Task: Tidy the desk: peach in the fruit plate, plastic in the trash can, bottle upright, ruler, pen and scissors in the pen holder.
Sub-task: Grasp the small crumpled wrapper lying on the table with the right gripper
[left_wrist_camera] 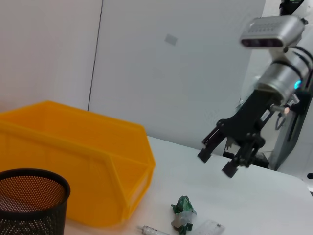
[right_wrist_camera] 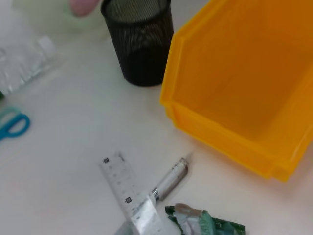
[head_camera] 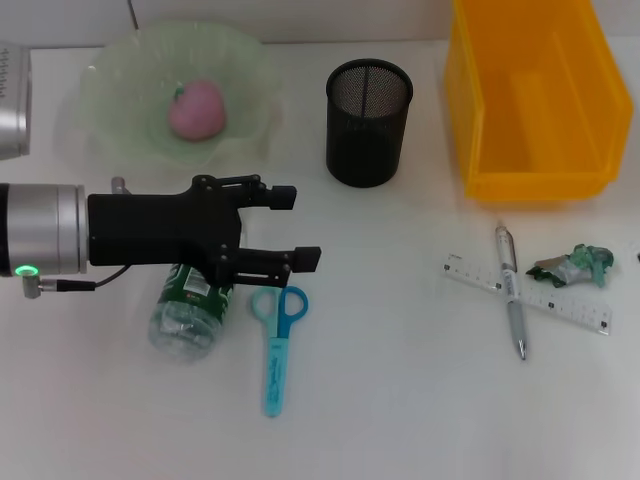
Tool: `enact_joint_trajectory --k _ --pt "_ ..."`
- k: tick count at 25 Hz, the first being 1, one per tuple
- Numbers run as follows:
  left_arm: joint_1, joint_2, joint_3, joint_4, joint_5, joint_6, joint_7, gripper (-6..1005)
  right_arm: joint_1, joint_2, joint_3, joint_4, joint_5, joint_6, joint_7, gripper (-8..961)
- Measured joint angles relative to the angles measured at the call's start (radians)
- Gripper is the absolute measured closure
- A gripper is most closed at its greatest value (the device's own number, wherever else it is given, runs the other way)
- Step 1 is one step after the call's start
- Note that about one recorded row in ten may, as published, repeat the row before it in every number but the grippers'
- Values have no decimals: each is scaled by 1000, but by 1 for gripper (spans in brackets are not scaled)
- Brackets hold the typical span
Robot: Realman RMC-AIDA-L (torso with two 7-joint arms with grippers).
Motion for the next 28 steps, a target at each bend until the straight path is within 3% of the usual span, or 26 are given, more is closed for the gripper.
enact_joint_trajectory --k 7,15,26,28 --pt "1 -2 2 -13 0 -13 2 165 77 1 -125 184 -50 175 -4 209" --pt "7 -2 1 -18 -1 -23 3 166 90 2 -227 260 -51 279 0 212" --pt "3 -2 6 -28 -2 -47 3 166 116 2 -237 336 -53 318 -6 661" --pt "2 -2 6 -28 -2 -49 3 166 115 2 -241 337 -54 318 -6 703"
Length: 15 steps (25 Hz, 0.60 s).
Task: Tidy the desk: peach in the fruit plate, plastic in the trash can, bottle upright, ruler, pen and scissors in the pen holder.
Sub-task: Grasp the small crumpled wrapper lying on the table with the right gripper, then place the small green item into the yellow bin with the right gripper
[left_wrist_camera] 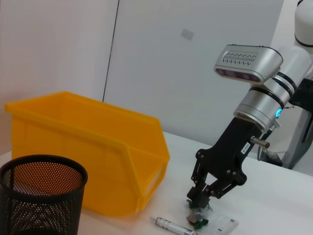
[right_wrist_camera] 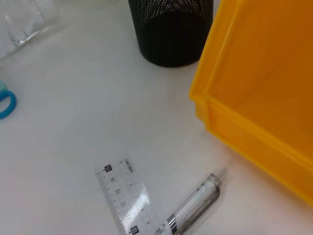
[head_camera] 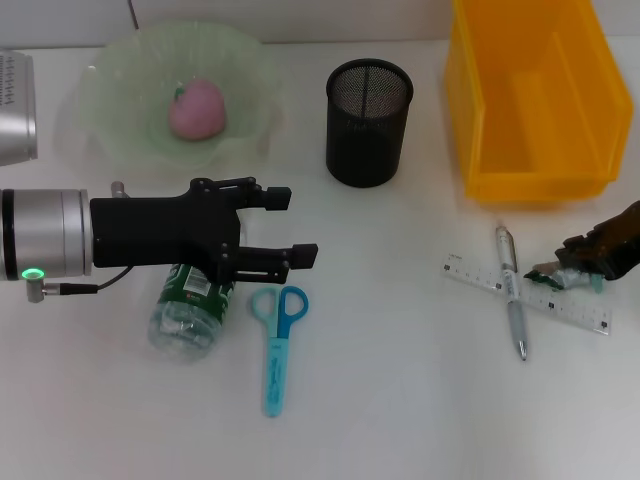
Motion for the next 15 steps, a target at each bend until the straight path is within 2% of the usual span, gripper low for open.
enact_joint_trajectory --k 11,15 --pt "-3 0 0 0 -1 -8 0 167 -10 -1 5 -10 8 -16 -2 916" --pt "1 1 0 0 -4 -8 0 167 -29 -3 75 -82 130 -79 -9 953"
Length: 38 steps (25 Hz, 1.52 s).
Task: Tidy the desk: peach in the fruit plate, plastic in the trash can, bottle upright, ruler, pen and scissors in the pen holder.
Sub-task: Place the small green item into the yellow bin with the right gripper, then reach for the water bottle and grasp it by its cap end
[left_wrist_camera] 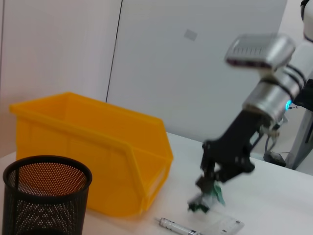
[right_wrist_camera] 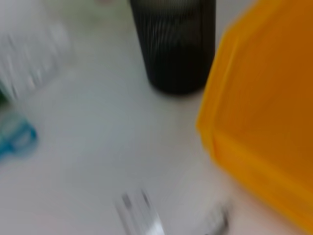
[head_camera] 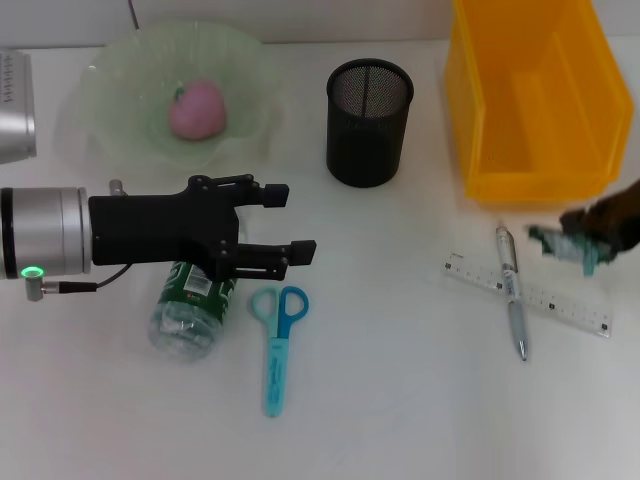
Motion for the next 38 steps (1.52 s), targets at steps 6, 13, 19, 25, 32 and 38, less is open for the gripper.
enact_joint_trajectory --k 6,13,19,25,32,38 --pt "4 1 0 0 -2 0 0 167 -2 -34 260 -10 363 -90 -70 941" --pt "6 0 -6 0 -2 1 0 168 59 -60 312 233 532 154 -251 927" --pt "8 -1 -7 -1 -4 0 0 168 145 -70 300 414 528 333 -343 915" --pt "13 -1 -11 -2 -5 -1 0 168 153 -74 299 440 528 329 -361 871" --pt "13 1 -25 1 -7 -3 -29 169 123 -87 336 431 539 158 -355 595" --pt "1 8 -54 91 18 -9 -233 169 49 -140 347 419 530 -226 -369 275"
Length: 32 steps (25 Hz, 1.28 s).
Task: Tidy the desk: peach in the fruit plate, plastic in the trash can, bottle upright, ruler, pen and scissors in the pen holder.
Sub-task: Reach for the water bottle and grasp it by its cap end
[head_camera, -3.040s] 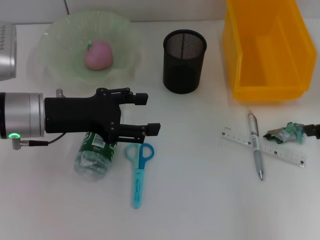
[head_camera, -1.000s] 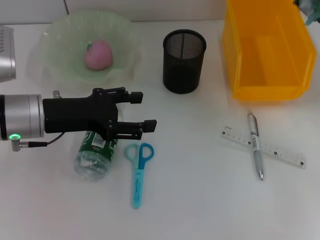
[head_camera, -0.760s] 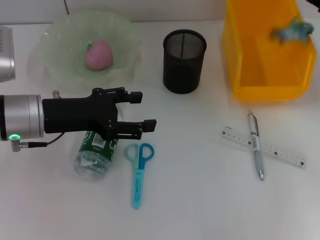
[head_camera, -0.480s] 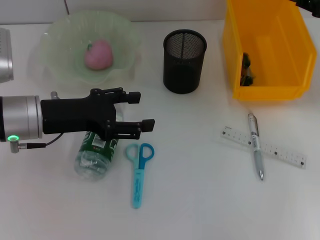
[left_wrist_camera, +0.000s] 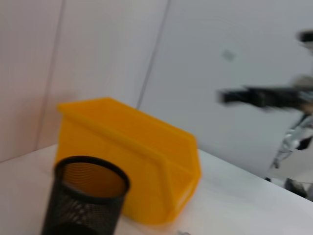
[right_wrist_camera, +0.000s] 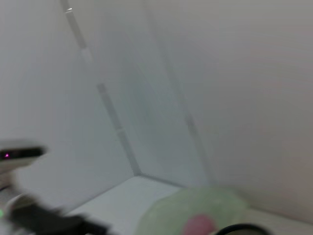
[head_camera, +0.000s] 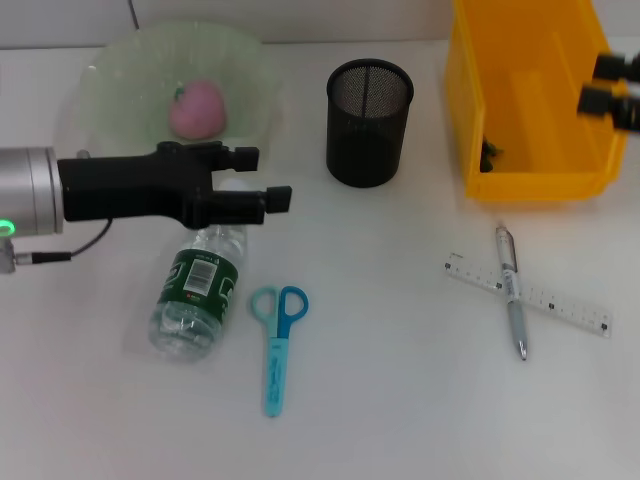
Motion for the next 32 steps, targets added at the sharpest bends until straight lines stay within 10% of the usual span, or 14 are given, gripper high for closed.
enact_joint_trajectory --k 13,22,32 --pt "-194 -5 79 295 503 -23 -859 170 -189 40 8 71 -4 -131 -224 211" --pt "-338 -7 73 395 743 172 -1087 170 -201 47 6 107 -15 -110 -267 212" --pt "-390 -20 93 267 846 102 -1161 177 -196 58 14 133 -16 -106 -295 211"
